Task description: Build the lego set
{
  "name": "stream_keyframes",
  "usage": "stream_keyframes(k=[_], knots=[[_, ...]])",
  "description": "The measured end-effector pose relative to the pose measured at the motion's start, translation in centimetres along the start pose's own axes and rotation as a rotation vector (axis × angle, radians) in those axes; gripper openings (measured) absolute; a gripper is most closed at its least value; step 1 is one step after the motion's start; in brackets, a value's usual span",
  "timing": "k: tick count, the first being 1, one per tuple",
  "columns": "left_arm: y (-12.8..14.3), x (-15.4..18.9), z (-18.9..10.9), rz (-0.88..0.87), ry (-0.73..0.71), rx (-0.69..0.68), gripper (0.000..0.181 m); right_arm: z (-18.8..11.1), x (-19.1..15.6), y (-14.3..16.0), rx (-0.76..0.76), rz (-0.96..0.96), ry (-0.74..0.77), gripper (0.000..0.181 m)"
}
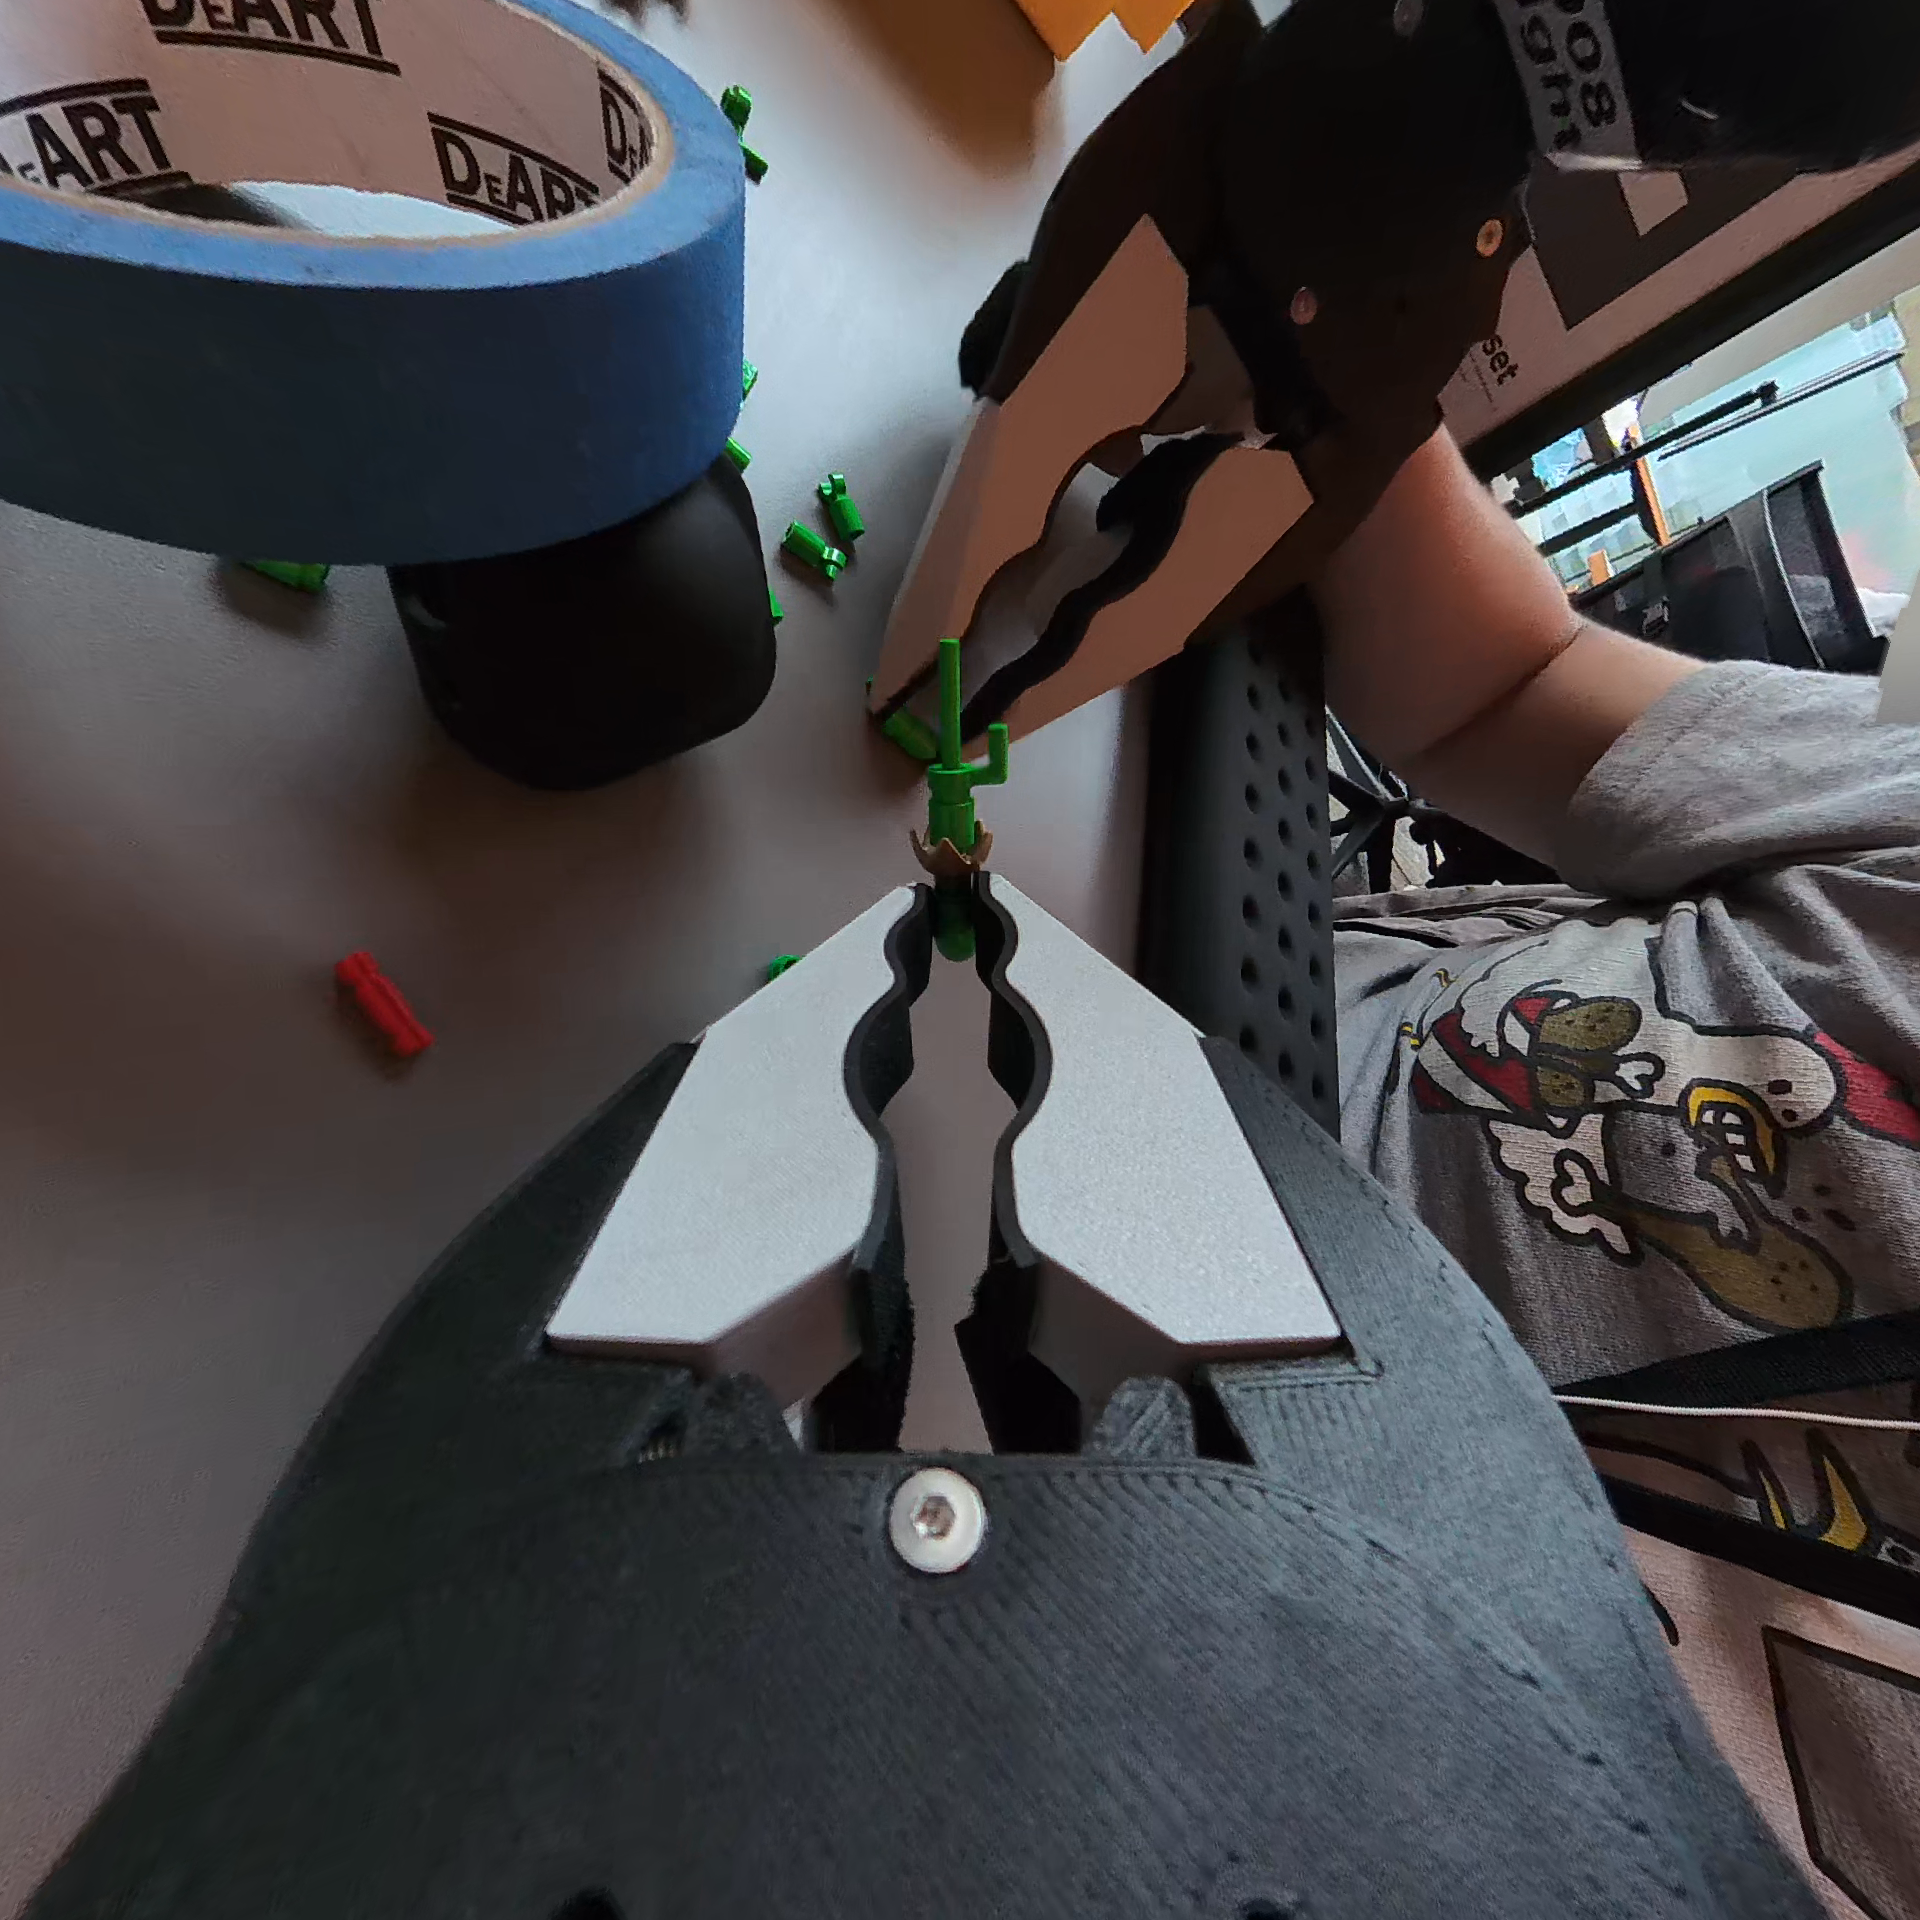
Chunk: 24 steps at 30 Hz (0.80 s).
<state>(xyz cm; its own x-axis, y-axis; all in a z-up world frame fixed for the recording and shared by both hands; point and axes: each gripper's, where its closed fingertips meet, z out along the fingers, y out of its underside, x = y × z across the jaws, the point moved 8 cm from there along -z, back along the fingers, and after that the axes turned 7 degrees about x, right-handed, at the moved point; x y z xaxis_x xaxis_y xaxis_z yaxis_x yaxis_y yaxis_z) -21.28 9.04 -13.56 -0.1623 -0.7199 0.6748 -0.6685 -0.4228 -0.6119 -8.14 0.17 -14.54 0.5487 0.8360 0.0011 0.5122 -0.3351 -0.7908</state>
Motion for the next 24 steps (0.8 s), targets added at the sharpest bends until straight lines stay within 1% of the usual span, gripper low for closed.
stream_keyframes(k=[2,5,7,9,10,13,15,17,18,20,21,24], knots=[[0.1,0.1,0.2,-0.003,0.006,-0.008,0.006,-0.1,0.0,0.0,0.021,-0.003,0.041,0.013],[0.2,0.2,0.4,0.001,0.008,-0.017,0.006,-0.2,-0.3,0.2,0.036,0.033,0.045,0.013],[0.2,0.3,0.5,0.0,0.012,-0.021,0.006,-0.2,-0.4,0.3,0.036,0.044,0.047,0.017],[0.3,0.3,0.6,-0.003,0.017,-0.024,0.006,-0.3,-0.4,0.3,0.033,0.071,0.028,0.027],[0.3,0.3,0.6,-0.005,0.02,-0.024,0.006,-0.4,-0.3,0.4,0.03,0.076,0.028,0.028],[0.5,0.3,0.7,-0.027,0.051,-0.04,0.006,-0.9,-0.1,0.0,0.072,0.03,0.032,0.027],[0.5,0.5,0.9,-0.04,0.084,-0.04,0.006,-1.4,-0.1,-1.1,0.149,0.007,0.012,0.026],[0.5,0.7,1.0,-0.051,0.12,-0.041,0.006,-1.7,0.0,-2.2,0.245,0.044,-0.049,0.025],[0.6,0.8,1.0,-0.052,0.128,-0.046,0.006,-1.8,0.1,-2.5,0.266,0.071,-0.073,0.025],[0.8,0.8,1.1,-0.046,0.127,-0.063,0.006,-1.9,0.4,-2.8,0.297,0.095,-0.103,0.023],[0.8,0.9,1.2,-0.043,0.129,-0.071,0.006,-2.0,0.5,-2.9,0.314,0.101,-0.118,0.019],[1.1,1.1,1.3,-0.015,0.135,-0.104,0.006,-1.9,0.6,-2.6,0.305,0.101,-0.14,0.014]])
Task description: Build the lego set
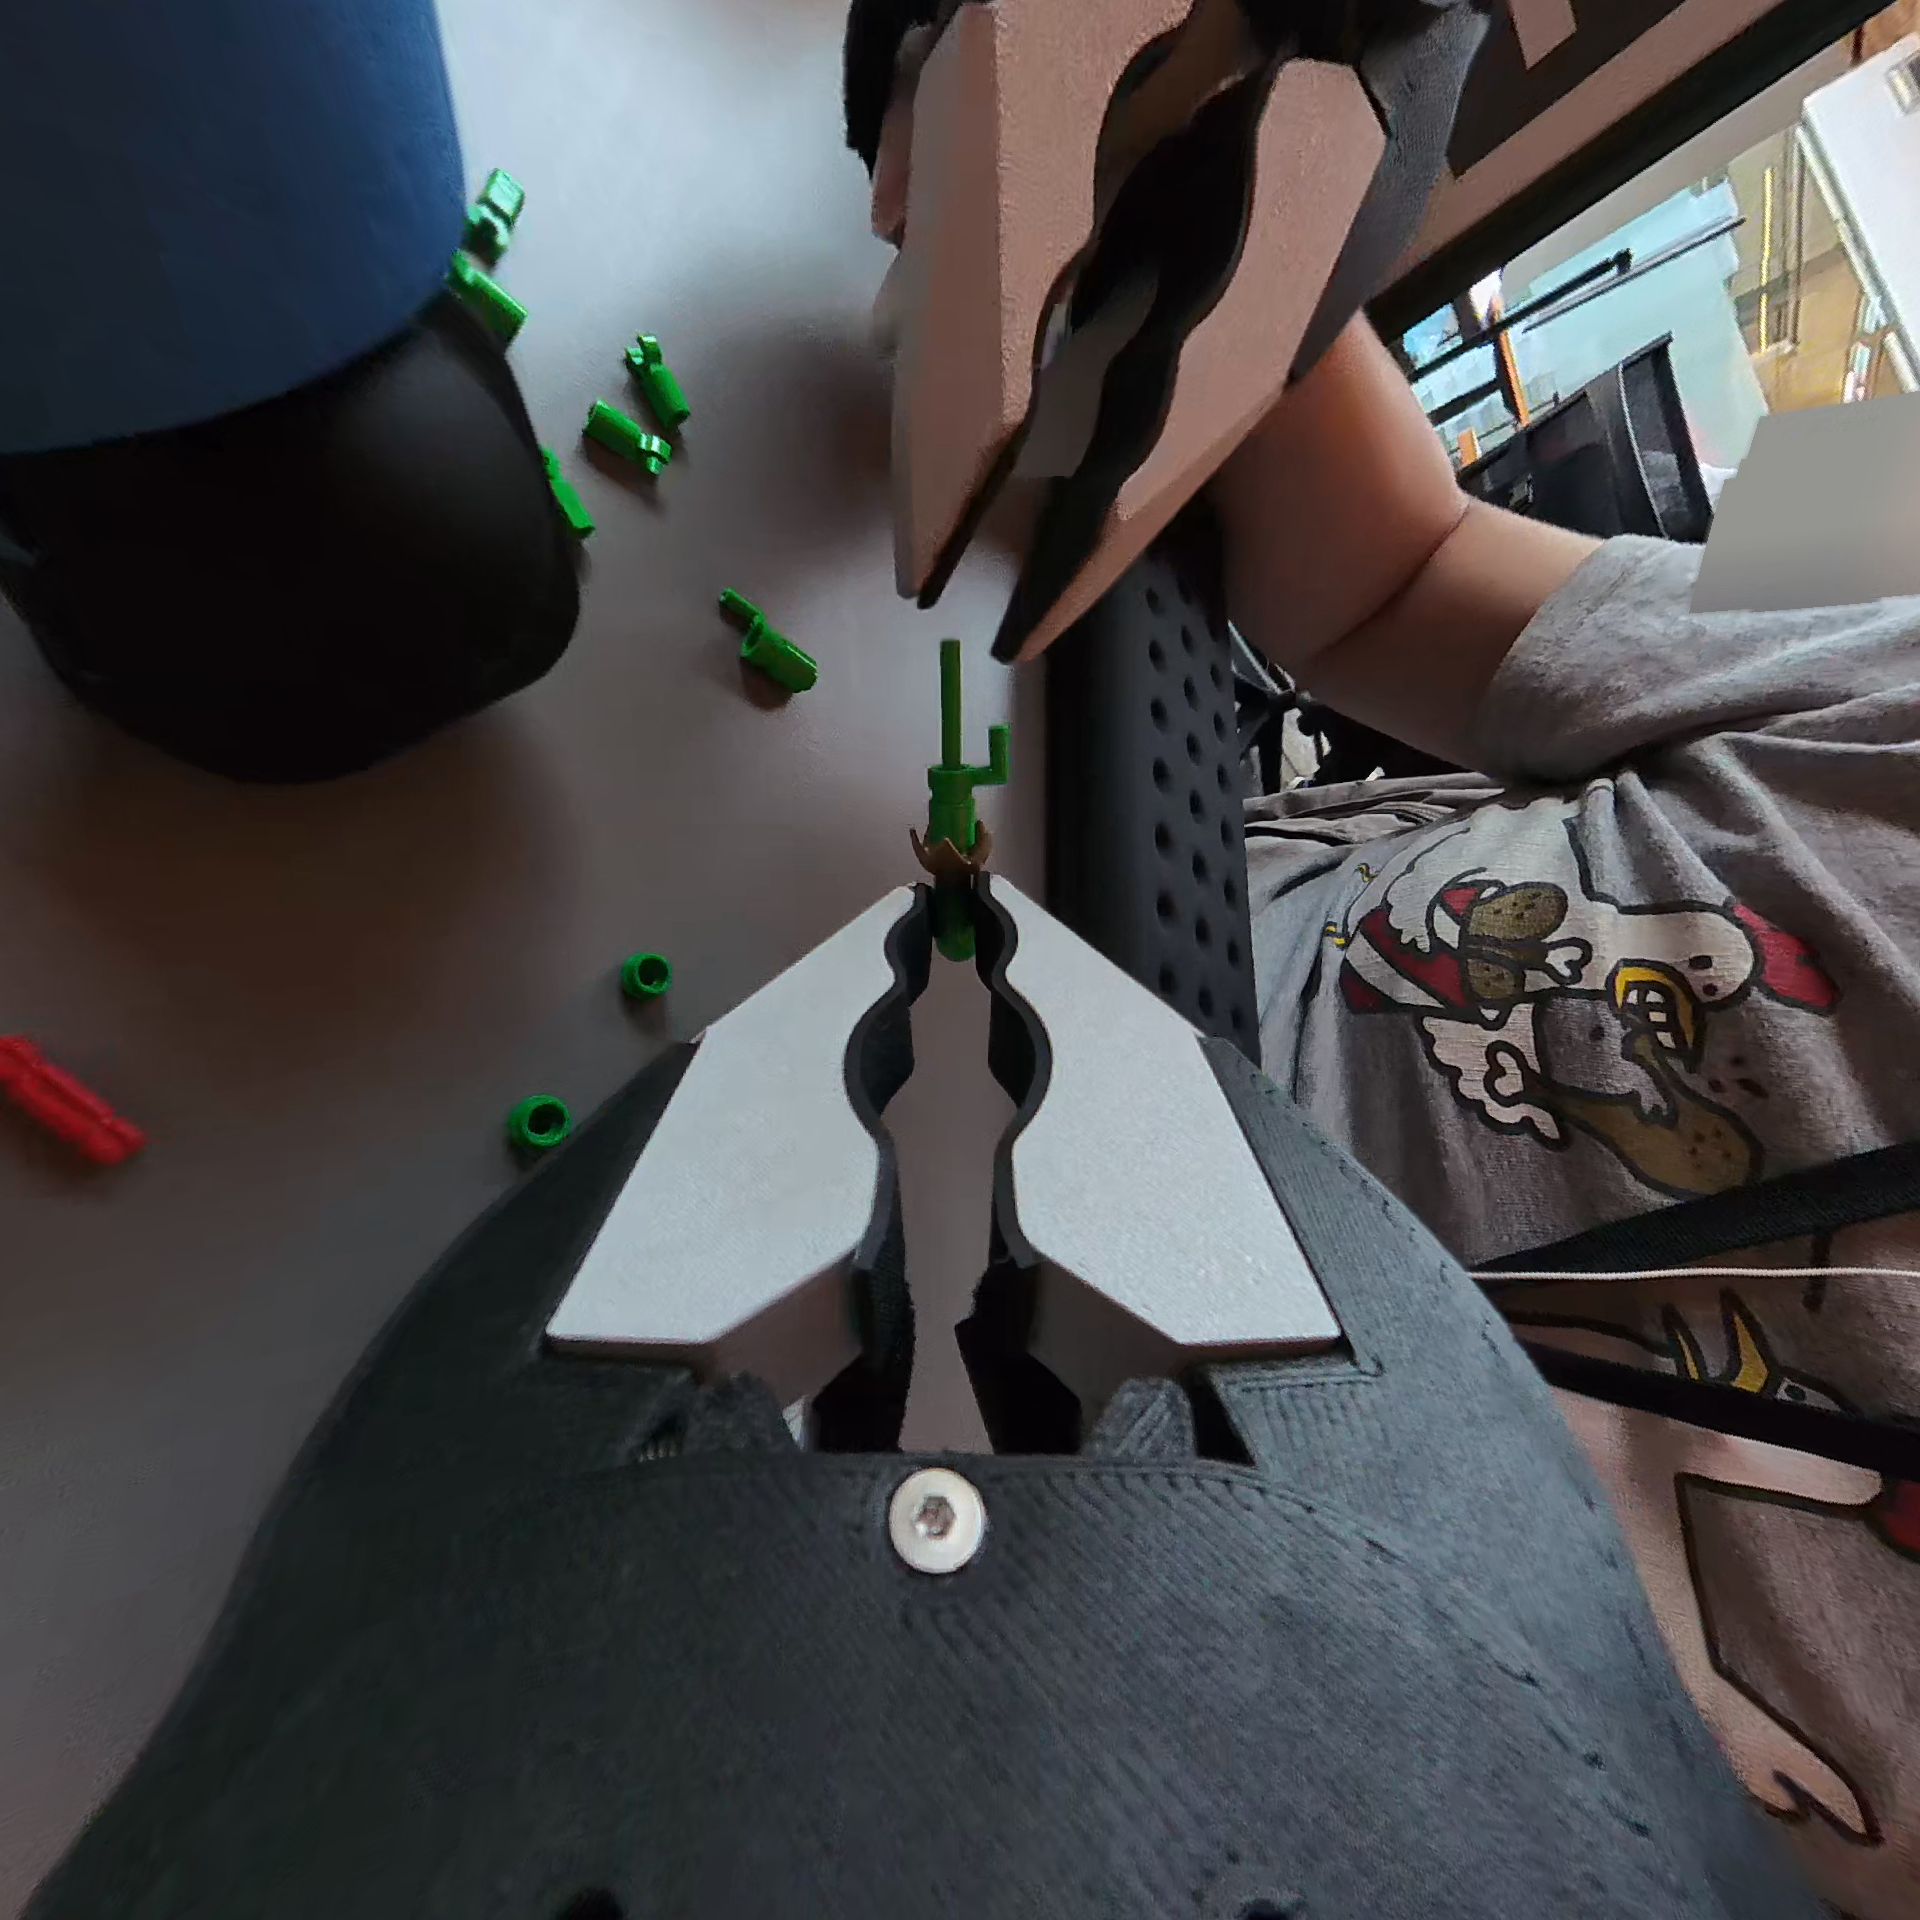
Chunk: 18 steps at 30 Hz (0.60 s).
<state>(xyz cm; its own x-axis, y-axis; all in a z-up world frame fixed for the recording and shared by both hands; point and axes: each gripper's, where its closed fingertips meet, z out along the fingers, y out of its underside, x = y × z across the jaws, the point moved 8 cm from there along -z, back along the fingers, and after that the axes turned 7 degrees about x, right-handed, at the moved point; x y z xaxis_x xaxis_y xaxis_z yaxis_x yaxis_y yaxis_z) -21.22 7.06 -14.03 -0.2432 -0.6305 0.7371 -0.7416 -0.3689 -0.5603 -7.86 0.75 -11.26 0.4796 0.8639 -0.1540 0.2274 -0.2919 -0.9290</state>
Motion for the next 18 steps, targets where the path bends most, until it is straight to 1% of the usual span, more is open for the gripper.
stream_keyframes(k=[9,18], knots=[[0.5,0.9,0.7,0.101,0.003,-0.088,0.006,0.4,-1.1,0.8,-0.035,0.019,-0.131,0.005],[0.5,1.7,0.9,0.12,0.06,-0.087,0.006,0.4,-1.6,0.6,0.013,0.093,-0.212,0.001]])
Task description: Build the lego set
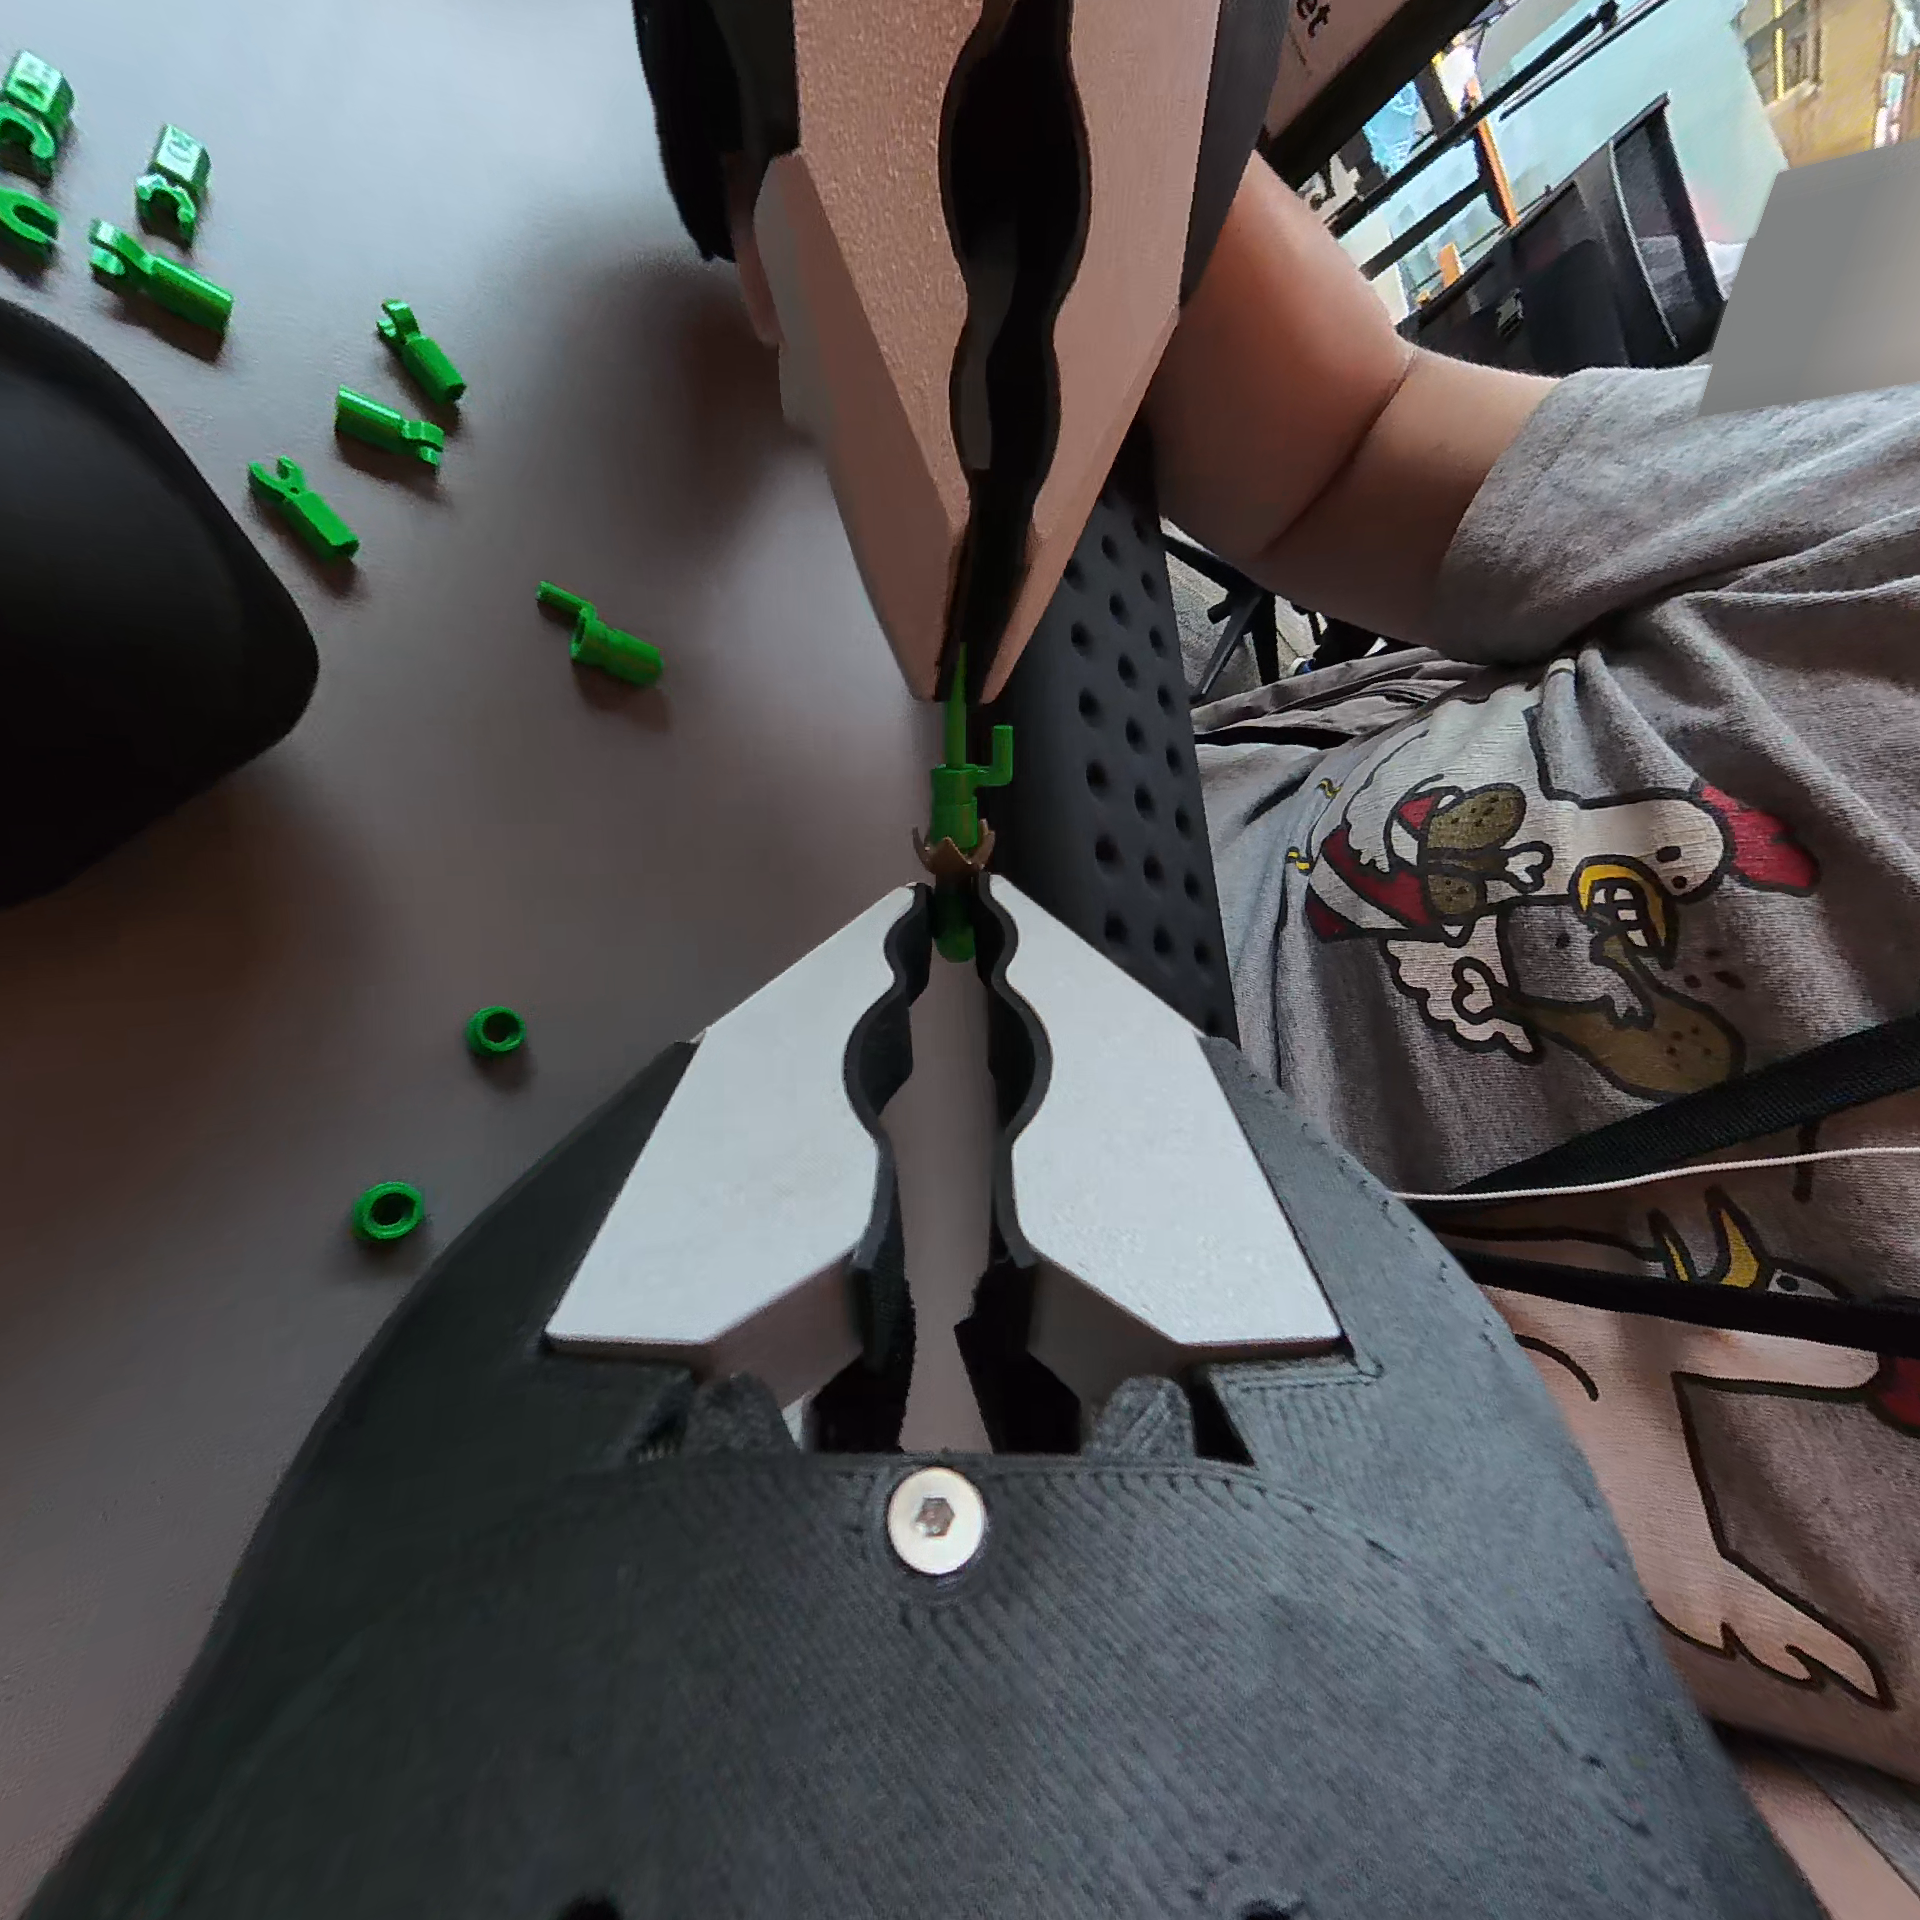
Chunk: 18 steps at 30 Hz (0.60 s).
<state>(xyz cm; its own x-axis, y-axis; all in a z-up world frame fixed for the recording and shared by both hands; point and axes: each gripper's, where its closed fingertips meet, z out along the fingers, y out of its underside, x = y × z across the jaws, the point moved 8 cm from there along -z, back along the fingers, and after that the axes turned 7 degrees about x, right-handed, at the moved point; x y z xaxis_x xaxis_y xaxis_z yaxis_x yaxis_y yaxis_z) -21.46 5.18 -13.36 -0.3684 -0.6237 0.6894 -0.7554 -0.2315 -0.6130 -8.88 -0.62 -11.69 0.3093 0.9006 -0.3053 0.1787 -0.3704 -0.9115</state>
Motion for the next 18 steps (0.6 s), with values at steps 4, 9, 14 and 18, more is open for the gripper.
stream_keyframes(k=[4,9,14,18], knots=[[-0.4,0.2,-0.1,0.003,0.027,0.043,0.006,-0.4,0.0,-0.4,0.044,0.039,-0.018,0.001],[-0.6,0.1,-0.9,-0.031,0.043,0.082,0.006,-1.3,0.2,-0.7,0.083,0.011,0.043,0.01],[-0.6,-0.3,-2.3,-0.031,0.005,0.095,0.005,-2.6,1.3,0.8,-0.102,-0.19,0.242,0.023],[-0.5,-0.7,-2.5,-0.053,-0.007,0.094,0.006,-1.8,2.0,1.8,-0.29,-0.318,0.264,0.02]])
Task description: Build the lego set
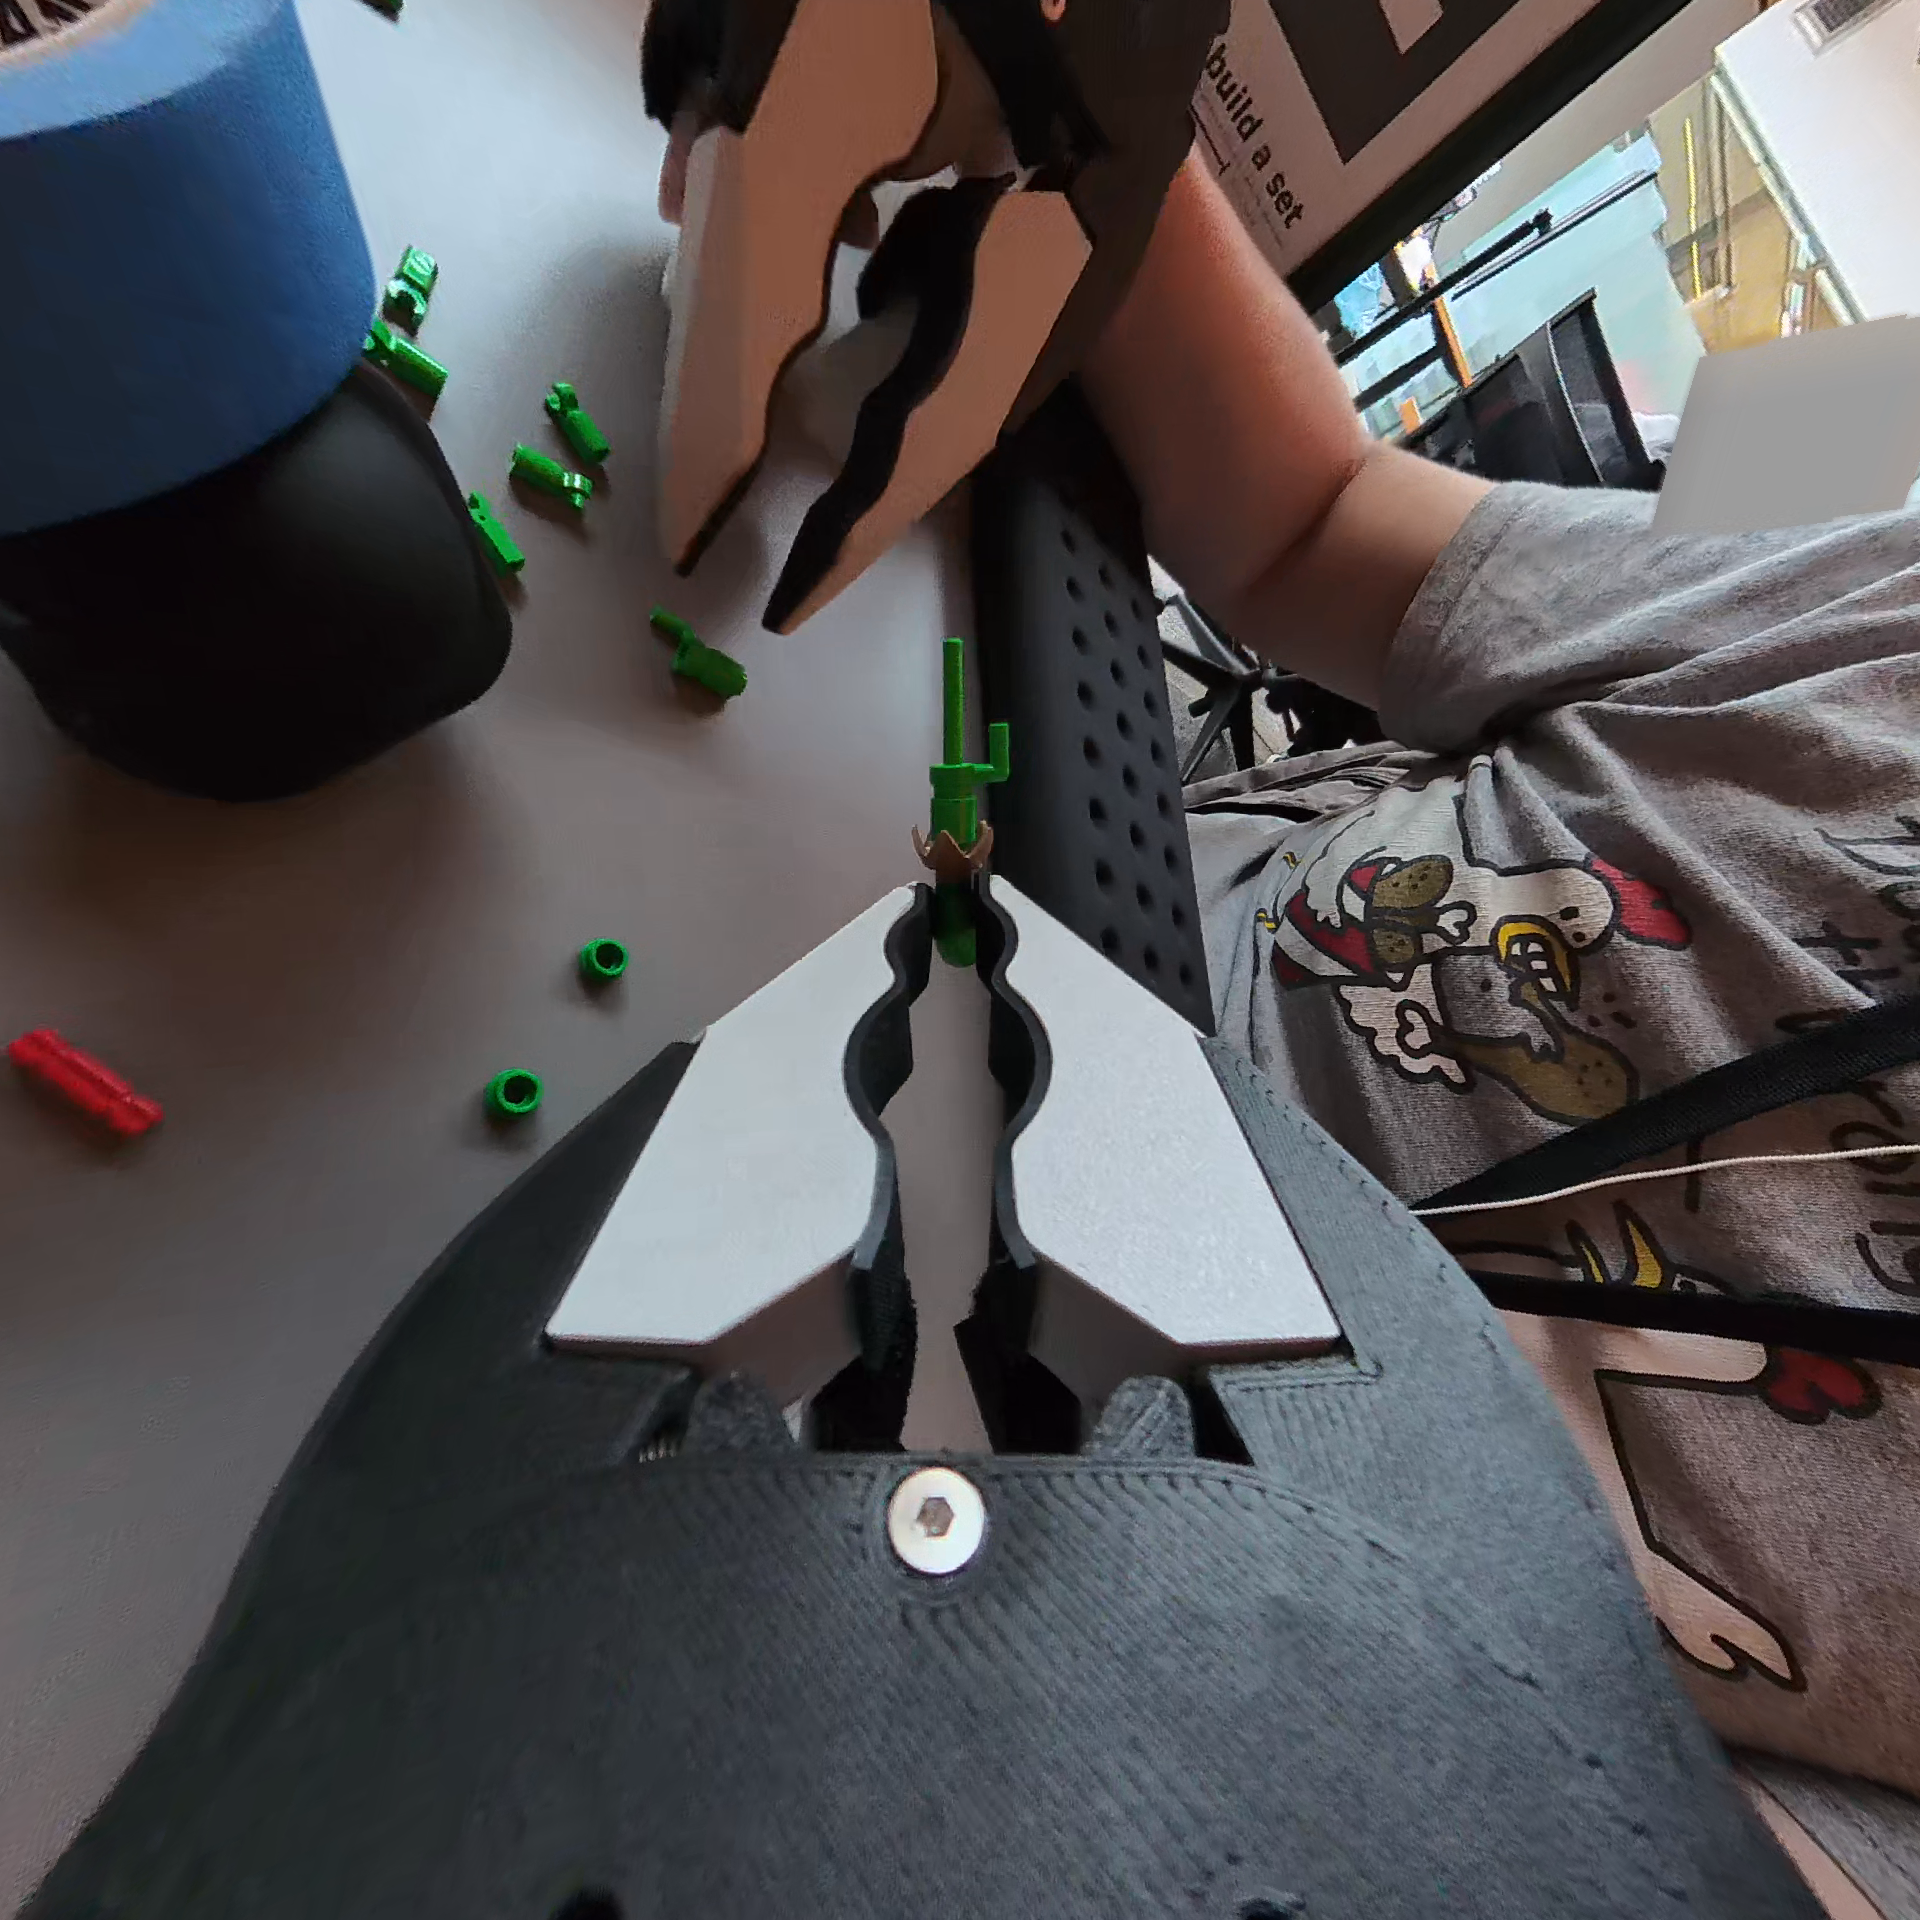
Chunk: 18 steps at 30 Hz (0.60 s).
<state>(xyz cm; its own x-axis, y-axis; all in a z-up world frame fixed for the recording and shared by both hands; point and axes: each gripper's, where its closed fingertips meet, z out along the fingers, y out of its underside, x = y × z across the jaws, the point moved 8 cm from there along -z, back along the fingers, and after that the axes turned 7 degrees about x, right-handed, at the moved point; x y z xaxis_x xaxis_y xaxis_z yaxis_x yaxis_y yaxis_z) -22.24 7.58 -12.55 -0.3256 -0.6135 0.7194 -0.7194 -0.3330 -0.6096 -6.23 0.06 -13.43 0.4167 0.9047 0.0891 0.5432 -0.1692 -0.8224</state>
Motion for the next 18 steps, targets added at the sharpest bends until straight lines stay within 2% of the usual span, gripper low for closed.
stream_keyframes(k=[3,7,13,18], knots=[[0.1,0.0,0.1,-0.001,0.001,-0.01,0.006,1.1,0.2,0.2,-0.068,0.008,-0.072,0.019],[0.2,-0.2,0.2,-0.009,-0.001,-0.019,0.006,1.6,0.6,0.1,-0.075,0.059,-0.115,0.012],[0.2,-0.2,0.3,-0.015,0.004,-0.021,0.005,0.9,1.2,0.2,-0.099,0.141,-0.179,0.02],[0.2,-0.2,0.3,-0.017,0.003,-0.016,0.005,1.1,2.0,-0.7,-0.171,0.066,-0.219,0.013]])
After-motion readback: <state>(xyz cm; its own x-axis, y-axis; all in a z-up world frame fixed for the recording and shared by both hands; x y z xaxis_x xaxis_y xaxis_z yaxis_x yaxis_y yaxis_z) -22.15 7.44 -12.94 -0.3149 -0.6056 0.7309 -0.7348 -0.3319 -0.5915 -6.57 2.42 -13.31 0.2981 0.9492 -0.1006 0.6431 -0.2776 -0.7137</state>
